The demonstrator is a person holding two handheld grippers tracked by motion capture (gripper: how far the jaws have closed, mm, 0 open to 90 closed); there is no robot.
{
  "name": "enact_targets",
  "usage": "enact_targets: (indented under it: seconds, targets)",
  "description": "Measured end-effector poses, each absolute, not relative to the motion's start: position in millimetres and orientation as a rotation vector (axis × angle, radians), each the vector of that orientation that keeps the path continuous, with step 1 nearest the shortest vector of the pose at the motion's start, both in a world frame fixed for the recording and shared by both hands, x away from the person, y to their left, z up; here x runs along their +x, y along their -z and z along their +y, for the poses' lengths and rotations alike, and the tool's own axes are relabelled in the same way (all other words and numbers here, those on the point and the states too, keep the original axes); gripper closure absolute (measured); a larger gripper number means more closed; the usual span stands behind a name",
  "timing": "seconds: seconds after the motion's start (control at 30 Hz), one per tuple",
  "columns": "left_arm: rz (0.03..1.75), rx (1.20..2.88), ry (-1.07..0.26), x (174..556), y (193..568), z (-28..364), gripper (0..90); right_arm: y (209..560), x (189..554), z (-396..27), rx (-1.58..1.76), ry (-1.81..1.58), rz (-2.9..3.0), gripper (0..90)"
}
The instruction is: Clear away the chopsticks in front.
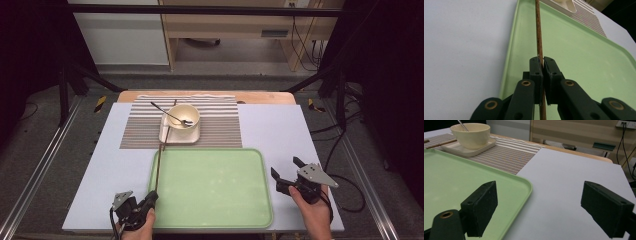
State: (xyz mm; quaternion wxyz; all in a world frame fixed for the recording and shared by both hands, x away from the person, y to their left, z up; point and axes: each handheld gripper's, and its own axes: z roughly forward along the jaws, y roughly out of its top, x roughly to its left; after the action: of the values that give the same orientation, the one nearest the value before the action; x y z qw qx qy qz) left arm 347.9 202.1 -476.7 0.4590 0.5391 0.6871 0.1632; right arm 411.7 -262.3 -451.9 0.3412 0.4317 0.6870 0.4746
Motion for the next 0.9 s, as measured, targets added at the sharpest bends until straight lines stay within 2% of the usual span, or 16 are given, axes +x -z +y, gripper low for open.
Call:
enact_targets:
  seconds: [0.27,0.53,0.9]
  targets:
    - [1.691,1.344,-0.456,346.7,474.2,202.3,85.6,452.1,412.0,-262.1,1.121,-1.234,1.789,13.9]
    - [1.684,1.435,-0.583,341.9,470.6,195.3,85.6,452.2,411.9,-261.5,1.123,-1.234,1.793,13.9]
    - [1.694,1.459,-0.582,342.6,471.6,192.8,85.6,452.3,412.0,-261.3,1.121,-1.235,1.797,14.1]
